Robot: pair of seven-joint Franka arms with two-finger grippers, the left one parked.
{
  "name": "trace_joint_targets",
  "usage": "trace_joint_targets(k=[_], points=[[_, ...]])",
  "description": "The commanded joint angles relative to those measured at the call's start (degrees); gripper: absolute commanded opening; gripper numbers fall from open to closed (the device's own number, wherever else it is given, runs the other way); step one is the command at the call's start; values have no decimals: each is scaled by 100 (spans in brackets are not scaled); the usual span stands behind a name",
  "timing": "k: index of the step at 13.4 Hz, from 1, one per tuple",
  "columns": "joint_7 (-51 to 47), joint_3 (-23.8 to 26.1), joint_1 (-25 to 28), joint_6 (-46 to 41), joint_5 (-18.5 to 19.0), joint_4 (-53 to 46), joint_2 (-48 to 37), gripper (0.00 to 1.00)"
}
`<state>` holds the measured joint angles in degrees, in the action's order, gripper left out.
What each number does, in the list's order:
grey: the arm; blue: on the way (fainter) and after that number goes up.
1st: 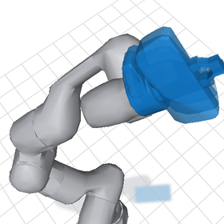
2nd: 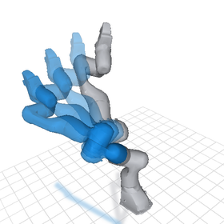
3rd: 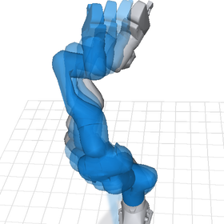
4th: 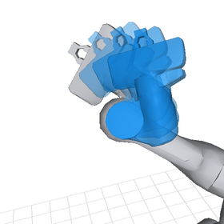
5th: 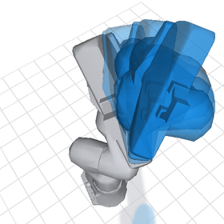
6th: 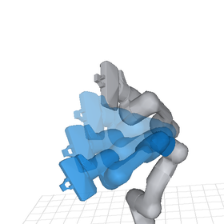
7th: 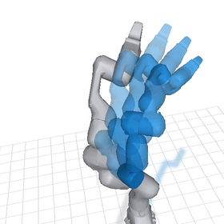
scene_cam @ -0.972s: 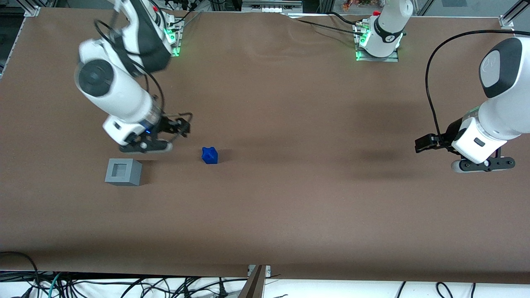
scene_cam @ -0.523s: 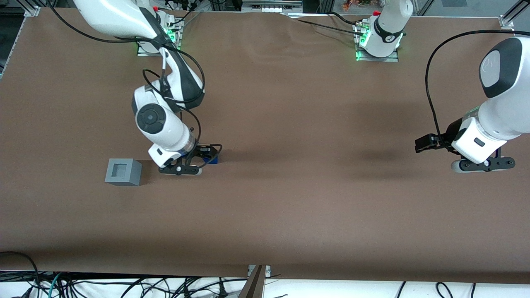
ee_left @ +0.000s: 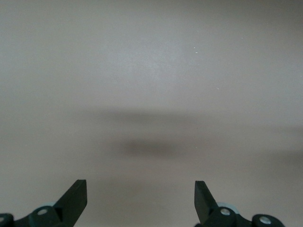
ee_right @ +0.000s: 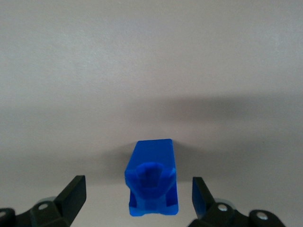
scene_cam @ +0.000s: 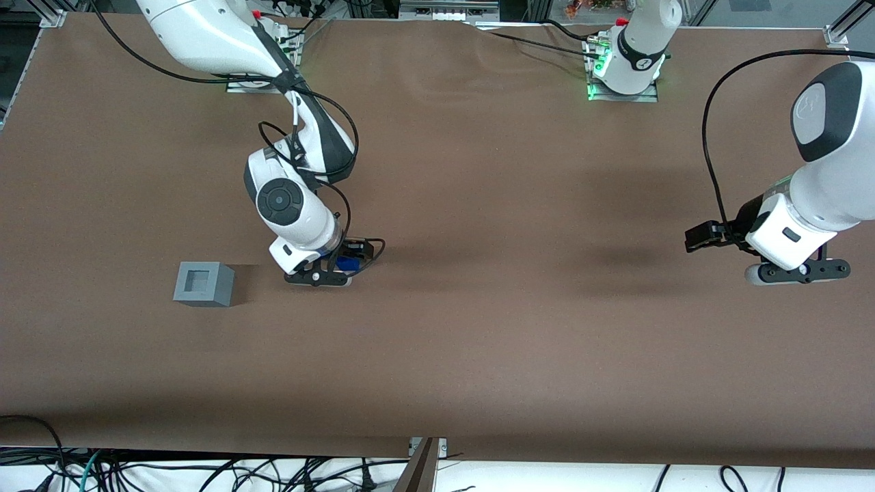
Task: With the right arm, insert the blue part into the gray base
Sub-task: 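Close the right gripper on the blue part and lift it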
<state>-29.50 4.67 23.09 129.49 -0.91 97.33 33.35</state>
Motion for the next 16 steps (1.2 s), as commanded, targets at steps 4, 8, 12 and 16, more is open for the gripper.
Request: trace_joint_targets(k=[4,8,12,16], points=[[-56,-36,55,208,345,137,84,98],[-74,-28,64,252,355,137,163,72],[-74,-27,99,261,355,137,189,27],[75,-62,64,86,355,76,-38,22]])
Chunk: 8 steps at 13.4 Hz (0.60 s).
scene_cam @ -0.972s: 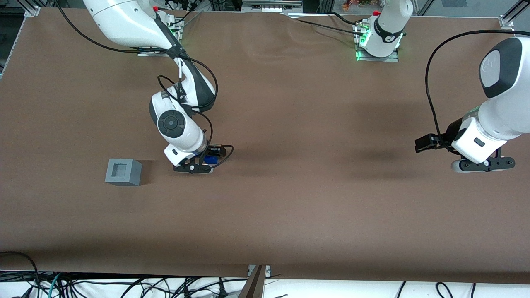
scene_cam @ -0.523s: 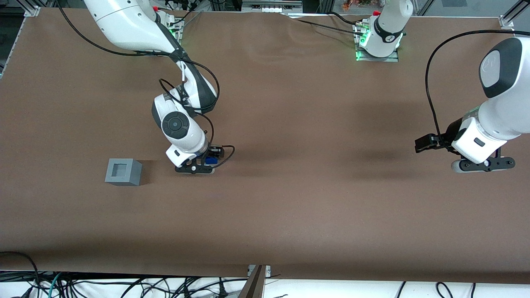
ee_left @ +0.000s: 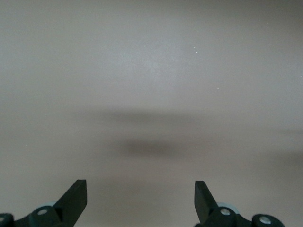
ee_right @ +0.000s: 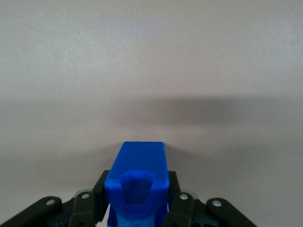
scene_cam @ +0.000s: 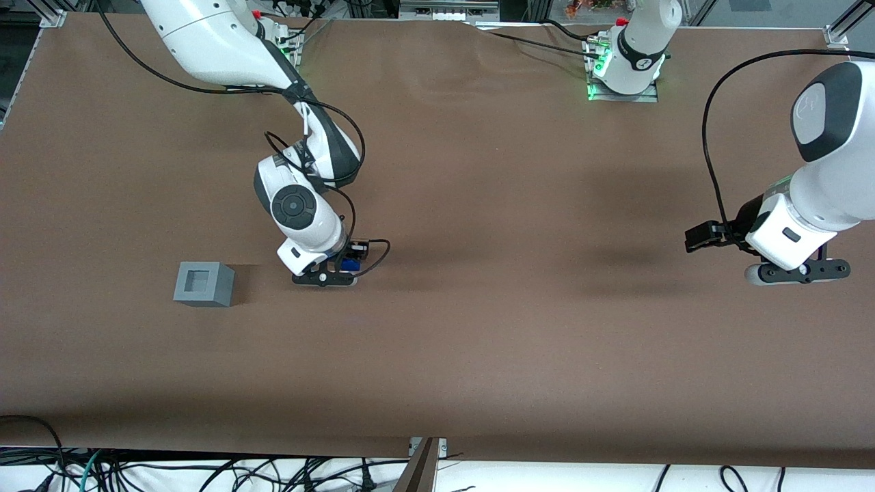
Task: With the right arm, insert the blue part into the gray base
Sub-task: 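Close the right gripper on the blue part and lift it, then carry the blue part with the right gripper over the gray base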
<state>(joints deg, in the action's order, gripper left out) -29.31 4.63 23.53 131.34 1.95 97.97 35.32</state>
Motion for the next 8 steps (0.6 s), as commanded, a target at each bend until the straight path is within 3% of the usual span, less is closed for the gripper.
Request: trace_joint_targets(k=[1,5,8], points=[[144,-76,-15,-300,51,-58,-340,22],[863,-585,-112,-1275,-11,-533,-675,22],[1539,-1243,-121,-1523,-20,-586,-877,22]])
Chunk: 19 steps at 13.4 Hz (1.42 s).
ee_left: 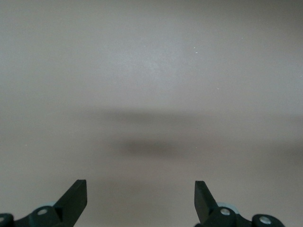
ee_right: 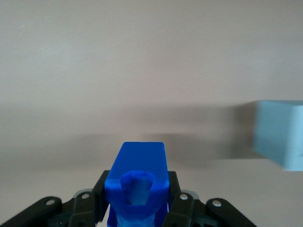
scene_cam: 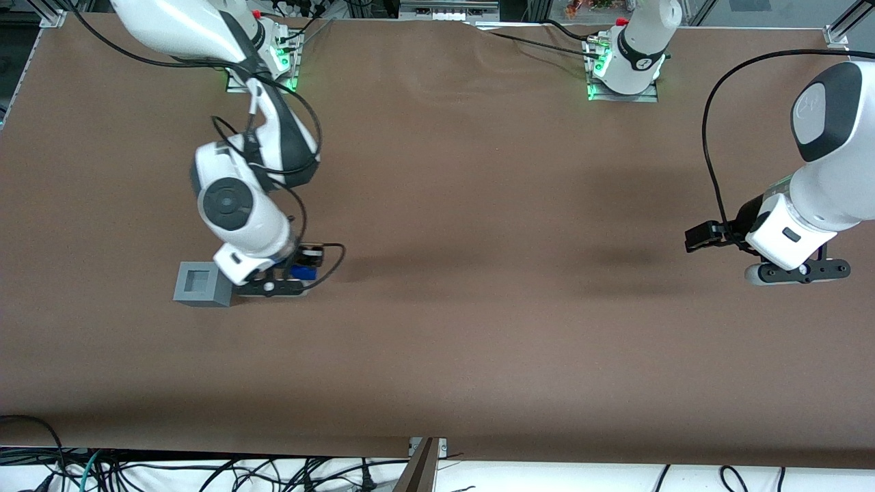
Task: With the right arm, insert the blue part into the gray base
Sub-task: 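Carry the blue part with the right gripper over the gray base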
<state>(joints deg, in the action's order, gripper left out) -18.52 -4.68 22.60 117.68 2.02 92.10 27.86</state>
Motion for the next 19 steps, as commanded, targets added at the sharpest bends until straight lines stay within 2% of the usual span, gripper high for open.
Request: trace_joint_targets(k=[1,4,7,19], points=[[742,-532,-54,-201,-26,9,-149,22],[1429,-999,-264,-263,-201,27,-149,22],[2062,-1018,-677,-263,-412,80,-88,22],[2564,-1009,-968,115,-562,229,150,22]])
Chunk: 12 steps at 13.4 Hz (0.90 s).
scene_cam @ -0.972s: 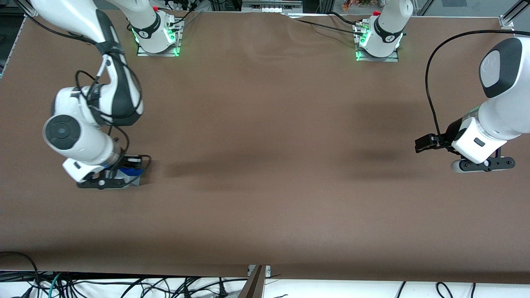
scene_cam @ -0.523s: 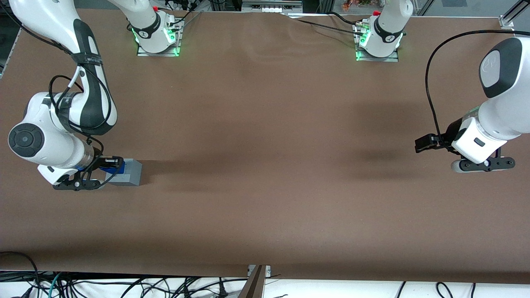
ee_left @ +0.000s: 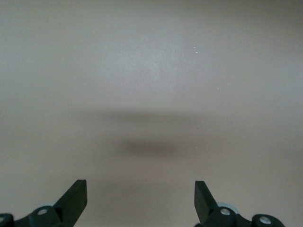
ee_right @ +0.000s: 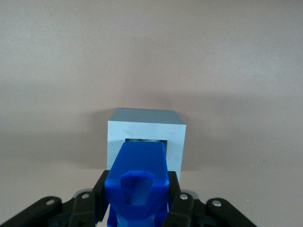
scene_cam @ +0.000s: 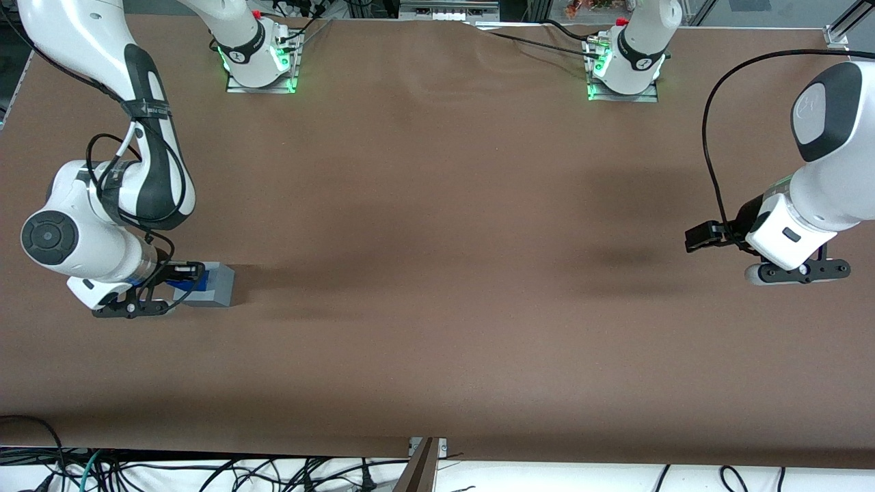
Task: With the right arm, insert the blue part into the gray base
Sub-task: 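Carry the blue part with the right gripper over the gray base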
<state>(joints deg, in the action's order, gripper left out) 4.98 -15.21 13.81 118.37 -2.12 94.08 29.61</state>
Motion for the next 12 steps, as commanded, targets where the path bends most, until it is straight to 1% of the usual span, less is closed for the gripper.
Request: trace_joint_targets(k=[1,2,4,12], points=[[222,44,-80,37,-149,32,-8,22],[240,53,-72,11,-149,40,-8,22],[651,62,-71,-7,-149,84,-8,22],[679,53,-80,-33,-175,207,-60,23]])
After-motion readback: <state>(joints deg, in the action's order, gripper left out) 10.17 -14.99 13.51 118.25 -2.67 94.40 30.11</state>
